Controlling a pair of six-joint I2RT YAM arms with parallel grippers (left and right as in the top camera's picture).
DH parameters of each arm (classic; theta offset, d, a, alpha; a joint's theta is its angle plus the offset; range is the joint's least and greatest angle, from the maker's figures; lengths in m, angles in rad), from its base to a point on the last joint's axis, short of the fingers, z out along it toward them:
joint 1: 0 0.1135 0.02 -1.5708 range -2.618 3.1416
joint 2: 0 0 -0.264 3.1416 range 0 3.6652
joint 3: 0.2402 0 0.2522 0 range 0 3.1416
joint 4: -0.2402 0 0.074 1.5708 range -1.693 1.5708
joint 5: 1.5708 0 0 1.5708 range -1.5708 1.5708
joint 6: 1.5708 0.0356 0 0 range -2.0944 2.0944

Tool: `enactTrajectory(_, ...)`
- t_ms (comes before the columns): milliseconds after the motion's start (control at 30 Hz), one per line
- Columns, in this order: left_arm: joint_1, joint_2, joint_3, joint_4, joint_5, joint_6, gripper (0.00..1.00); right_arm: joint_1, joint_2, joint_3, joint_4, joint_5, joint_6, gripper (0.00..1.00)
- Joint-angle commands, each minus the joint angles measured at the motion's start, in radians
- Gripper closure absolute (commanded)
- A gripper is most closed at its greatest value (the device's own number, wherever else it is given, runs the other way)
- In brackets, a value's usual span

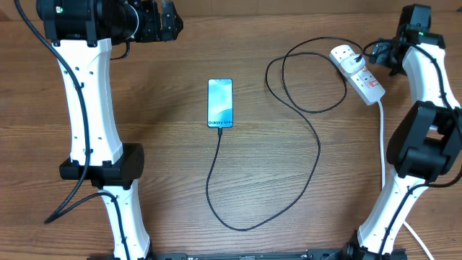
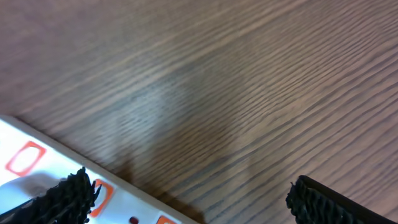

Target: Plug charger to phone and switch on socket

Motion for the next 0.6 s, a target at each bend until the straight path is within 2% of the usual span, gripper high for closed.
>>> enactTrajectory(0,-0.008,0.006,0.002,-0.002,-0.005,-0.014,0.0,-0.002,0.029,0.018,0.007,0.017,0.002,0.0)
enactTrajectory(167,-0.008,0.006,0.002,-0.002,-0.005,-0.014,0.0,-0.002,0.049,0.018,0.003,0.008,0.002,0.0)
enactTrajectory(333,-0.008,0.006,0.002,-0.002,-0.005,-0.014,0.0,-0.004,0.052,0.018,0.021,-0.137,-0.058,0.0)
enactTrajectory(567,-0.008,0.006,0.002,-0.002,-0.005,-0.014,0.0,-0.013,0.08,0.018,0.011,-0.135,-0.058,0.0)
